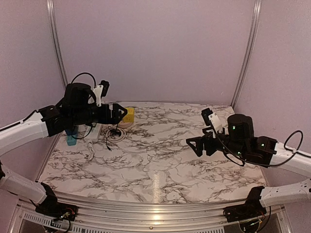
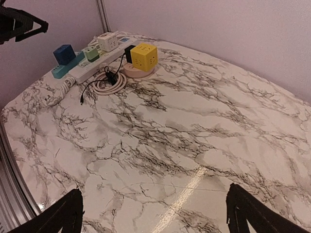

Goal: Insert the plug

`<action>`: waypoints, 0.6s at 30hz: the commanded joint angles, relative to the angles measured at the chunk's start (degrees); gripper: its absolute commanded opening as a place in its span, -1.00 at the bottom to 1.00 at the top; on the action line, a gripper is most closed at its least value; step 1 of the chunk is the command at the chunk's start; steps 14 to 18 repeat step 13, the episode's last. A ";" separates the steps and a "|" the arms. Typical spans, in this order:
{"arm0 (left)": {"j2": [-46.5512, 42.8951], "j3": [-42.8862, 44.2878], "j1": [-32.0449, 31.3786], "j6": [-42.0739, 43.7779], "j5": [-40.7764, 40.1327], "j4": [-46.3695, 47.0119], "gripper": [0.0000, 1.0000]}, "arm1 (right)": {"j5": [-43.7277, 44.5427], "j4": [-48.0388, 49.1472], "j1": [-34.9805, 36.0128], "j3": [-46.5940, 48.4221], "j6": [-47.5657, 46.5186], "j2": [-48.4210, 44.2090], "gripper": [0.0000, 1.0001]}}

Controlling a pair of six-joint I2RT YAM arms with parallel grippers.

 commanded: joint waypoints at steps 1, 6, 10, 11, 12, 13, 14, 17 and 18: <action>-15.93 -16.30 0.82 -0.17 0.87 -3.56 0.98 | -3.55 2.36 -0.27 -2.23 -3.05 -7.80 0.97; -32.18 -24.37 0.85 0.48 -2.94 -6.07 0.98 | -2.44 3.87 -0.28 -6.58 -4.85 -16.92 0.97; -36.30 -26.93 0.85 0.75 -4.30 -5.44 0.98 | -1.58 4.79 -0.28 -7.68 -6.08 -20.95 0.97; -36.43 -27.28 0.92 0.61 -4.49 -5.18 0.98 | -1.53 5.47 -0.28 -7.91 -6.17 -21.74 0.97; -36.02 -27.23 0.94 0.57 -4.49 -5.25 0.98 | -1.24 6.07 -0.29 -8.09 -6.14 -22.51 0.97; -35.42 -26.94 0.92 0.48 -4.37 -5.60 0.98 | -0.30 6.75 -0.30 -8.48 -5.91 -23.17 0.97; -35.42 -26.94 0.92 0.48 -4.37 -5.60 0.98 | -0.30 6.75 -0.30 -8.48 -5.91 -23.17 0.97; -35.42 -26.94 0.92 0.48 -4.37 -5.60 0.98 | -0.30 6.75 -0.30 -8.48 -5.91 -23.17 0.97; -35.42 -26.94 0.92 0.48 -4.37 -5.60 0.98 | -0.30 6.75 -0.30 -8.48 -5.91 -23.17 0.97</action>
